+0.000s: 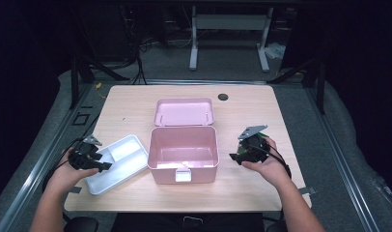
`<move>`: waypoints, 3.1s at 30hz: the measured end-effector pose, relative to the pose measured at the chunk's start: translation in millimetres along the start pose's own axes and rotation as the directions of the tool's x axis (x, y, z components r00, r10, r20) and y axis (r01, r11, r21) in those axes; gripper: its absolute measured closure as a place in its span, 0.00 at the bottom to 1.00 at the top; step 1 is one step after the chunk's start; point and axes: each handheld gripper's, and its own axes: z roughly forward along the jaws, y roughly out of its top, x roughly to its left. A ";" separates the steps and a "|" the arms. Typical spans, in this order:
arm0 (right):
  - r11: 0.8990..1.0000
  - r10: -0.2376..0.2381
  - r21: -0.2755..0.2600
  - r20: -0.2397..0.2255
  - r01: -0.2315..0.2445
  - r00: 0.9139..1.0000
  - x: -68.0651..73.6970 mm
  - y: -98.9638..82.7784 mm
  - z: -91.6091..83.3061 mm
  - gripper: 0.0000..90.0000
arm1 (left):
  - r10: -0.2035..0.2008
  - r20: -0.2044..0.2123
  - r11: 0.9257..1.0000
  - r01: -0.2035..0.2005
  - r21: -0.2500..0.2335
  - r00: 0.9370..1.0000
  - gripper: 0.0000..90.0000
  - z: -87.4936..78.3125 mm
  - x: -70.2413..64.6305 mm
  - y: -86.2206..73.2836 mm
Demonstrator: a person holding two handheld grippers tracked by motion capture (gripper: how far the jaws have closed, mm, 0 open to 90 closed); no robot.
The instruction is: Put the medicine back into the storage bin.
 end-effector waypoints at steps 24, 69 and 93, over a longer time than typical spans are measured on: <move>0.969 -0.086 0.236 0.032 0.076 0.996 -56.7 22.5 0.7 0.09 | -0.042 -0.012 0.998 0.043 0.036 0.999 0.33 1.0 1.4 0.8; 0.818 0.054 0.575 -0.109 0.019 0.993 -86.5 43.2 35.9 0.16 | -0.029 0.006 0.998 0.029 0.058 1.000 0.33 1.7 1.6 0.0; 0.816 -0.002 0.574 -0.113 0.067 0.994 -81.3 48.5 28.7 0.18 | -0.029 0.007 0.998 0.029 0.063 1.000 0.34 2.8 1.6 -0.3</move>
